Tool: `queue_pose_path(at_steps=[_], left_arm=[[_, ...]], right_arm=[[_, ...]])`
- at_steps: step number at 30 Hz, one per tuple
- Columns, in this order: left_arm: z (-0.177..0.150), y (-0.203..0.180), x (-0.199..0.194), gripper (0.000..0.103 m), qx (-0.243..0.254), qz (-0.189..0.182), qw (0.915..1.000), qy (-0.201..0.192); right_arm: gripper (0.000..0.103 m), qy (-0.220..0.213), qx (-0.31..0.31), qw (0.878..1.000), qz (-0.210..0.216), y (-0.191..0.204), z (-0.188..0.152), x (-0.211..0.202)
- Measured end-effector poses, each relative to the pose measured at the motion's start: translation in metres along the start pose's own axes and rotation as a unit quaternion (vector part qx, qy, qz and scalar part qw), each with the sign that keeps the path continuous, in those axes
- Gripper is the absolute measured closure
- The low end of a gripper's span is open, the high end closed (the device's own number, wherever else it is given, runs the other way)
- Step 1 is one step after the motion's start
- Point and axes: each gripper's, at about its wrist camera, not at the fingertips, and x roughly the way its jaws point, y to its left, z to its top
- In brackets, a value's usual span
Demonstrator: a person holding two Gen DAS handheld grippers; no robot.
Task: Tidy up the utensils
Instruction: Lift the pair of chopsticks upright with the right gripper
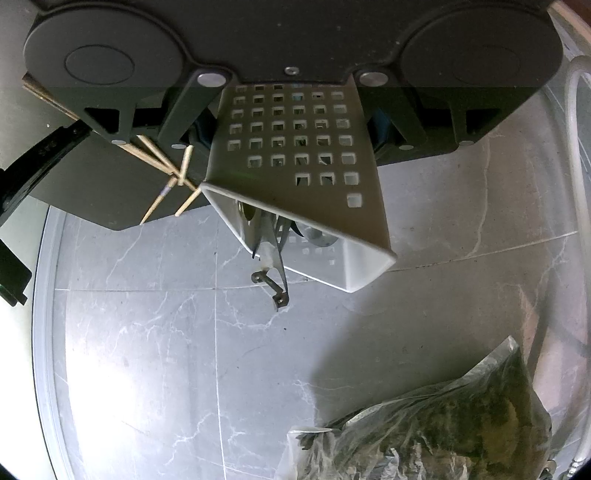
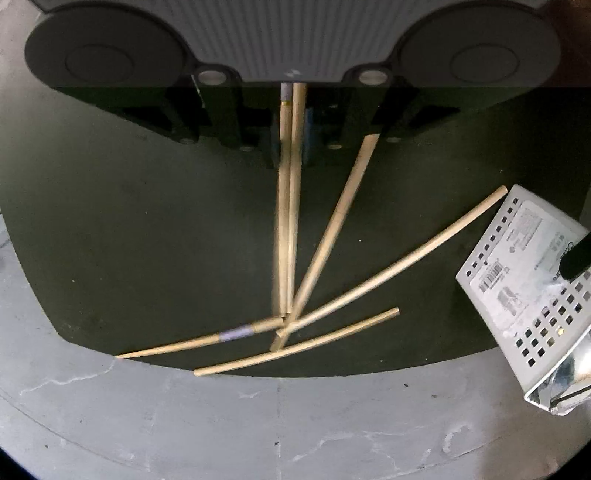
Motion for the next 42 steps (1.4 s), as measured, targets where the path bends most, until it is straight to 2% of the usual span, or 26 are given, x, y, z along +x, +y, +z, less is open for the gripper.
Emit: queue_pose_path(at_steps=[12, 17, 21, 25, 30, 36, 42], left_arm=[[0.0, 0.001, 0.0, 0.025, 0.002, -0.002, 1.0, -0.001], [-0.001, 0.001, 0.0, 0.025, 0.0, -0.002, 1.0, -0.001], [-0.001, 0.001, 0.0, 0.025, -0.001, -0.003, 1.0, -0.001], [-0.001, 0.001, 0.0, 0.025, 0.0, -0.003, 1.0, -0.001], [-0.001, 0.001, 0.0, 0.025, 0.001, -0.003, 1.0, -0.002], [-0.002, 0.001, 0.0, 0.025, 0.002, -0.003, 1.0, -0.002], [-0.002, 0.001, 0.0, 0.025, 0.005, -0.003, 1.0, -0.003]], right_arm=[[0.09, 0.069, -0.024, 0.997, 0.018, -0.002, 0.027, 0.011], [0.089, 0.097, -0.056, 0.994, 0.013, 0.004, 0.035, 0.015], [0.091, 0.071, -0.051, 0.996, 0.011, 0.005, 0.025, 0.011], [0.091, 0.038, -0.011, 0.999, 0.025, -0.006, 0.015, 0.006], [0.091, 0.032, 0.029, 0.998, 0.043, -0.016, 0.013, 0.005], [0.091, 0.003, 0.084, 0.994, 0.072, -0.029, 0.004, -0.002], [0.091, -0.062, 0.132, 0.983, 0.113, -0.037, -0.006, -0.008]])
